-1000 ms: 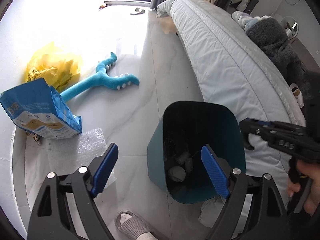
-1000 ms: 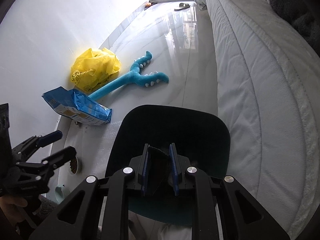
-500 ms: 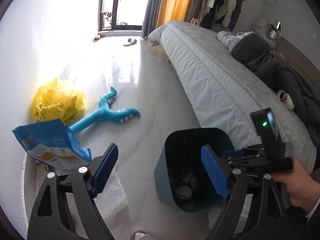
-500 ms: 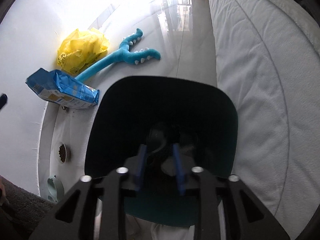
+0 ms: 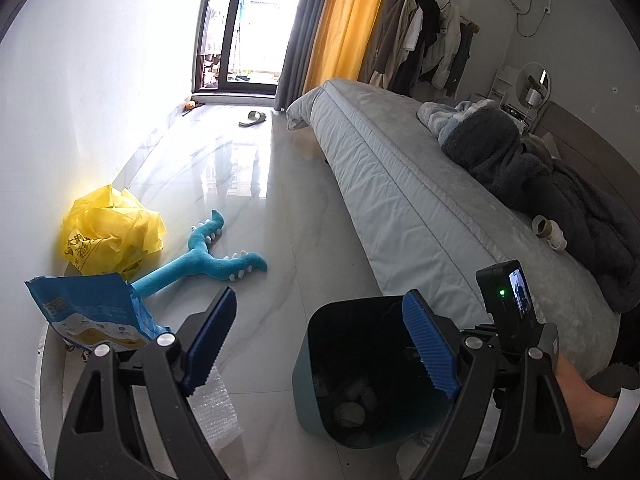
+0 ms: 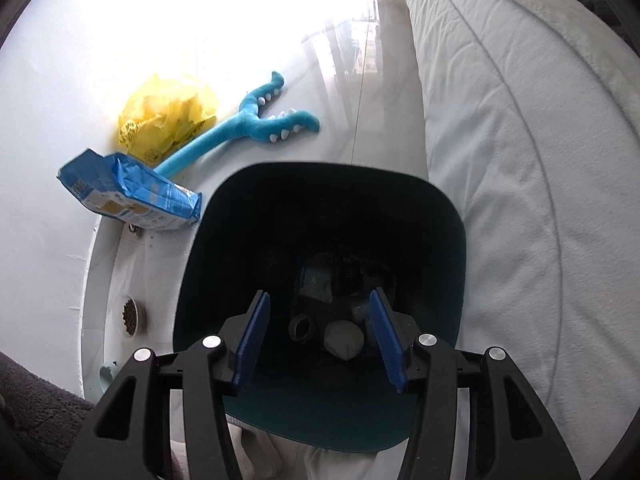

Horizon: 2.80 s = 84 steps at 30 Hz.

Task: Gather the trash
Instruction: 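Move both tools back over the bed toward the tape roll and cotton ball, then close the right tool on the white cotton ball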

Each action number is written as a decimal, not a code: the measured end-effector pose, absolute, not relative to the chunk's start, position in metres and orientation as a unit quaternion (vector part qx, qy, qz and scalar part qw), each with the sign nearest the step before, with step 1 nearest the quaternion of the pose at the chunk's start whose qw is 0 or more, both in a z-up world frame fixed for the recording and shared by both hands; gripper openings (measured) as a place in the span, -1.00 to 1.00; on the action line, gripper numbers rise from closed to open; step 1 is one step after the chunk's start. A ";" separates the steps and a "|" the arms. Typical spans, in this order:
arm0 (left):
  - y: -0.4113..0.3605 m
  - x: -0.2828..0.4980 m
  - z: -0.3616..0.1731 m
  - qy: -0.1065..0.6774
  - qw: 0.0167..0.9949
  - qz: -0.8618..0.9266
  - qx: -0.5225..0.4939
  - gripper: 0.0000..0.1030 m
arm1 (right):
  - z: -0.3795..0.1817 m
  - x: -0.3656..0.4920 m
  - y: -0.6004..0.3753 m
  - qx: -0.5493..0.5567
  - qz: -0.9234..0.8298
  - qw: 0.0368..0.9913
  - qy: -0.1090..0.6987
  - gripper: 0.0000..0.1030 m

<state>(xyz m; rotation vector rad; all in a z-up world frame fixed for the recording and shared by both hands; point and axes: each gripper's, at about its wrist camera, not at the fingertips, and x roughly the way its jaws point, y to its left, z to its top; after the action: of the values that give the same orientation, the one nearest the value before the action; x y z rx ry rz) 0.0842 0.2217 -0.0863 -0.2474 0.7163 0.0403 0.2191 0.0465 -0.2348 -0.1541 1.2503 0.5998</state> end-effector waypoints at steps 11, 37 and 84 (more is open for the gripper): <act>0.194 0.096 -0.055 0.307 0.943 -0.003 -0.126 0.73 | -0.170 0.219 0.018 -0.065 0.294 0.818 0.490 0.12; 0.088 0.164 -0.015 0.274 0.955 -0.058 -0.101 0.85 | -0.090 0.259 -0.145 -0.021 0.246 0.893 0.377 0.43; -0.066 0.300 -0.084 0.327 0.927 -0.164 -0.080 0.85 | -0.134 0.366 -0.308 0.066 0.138 0.901 0.405 0.56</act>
<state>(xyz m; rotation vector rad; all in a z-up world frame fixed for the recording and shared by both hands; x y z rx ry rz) 0.2999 -0.0662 -0.0844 -0.1647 0.6707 -0.3367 0.3663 -0.3082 -0.1342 0.1359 0.8377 0.2856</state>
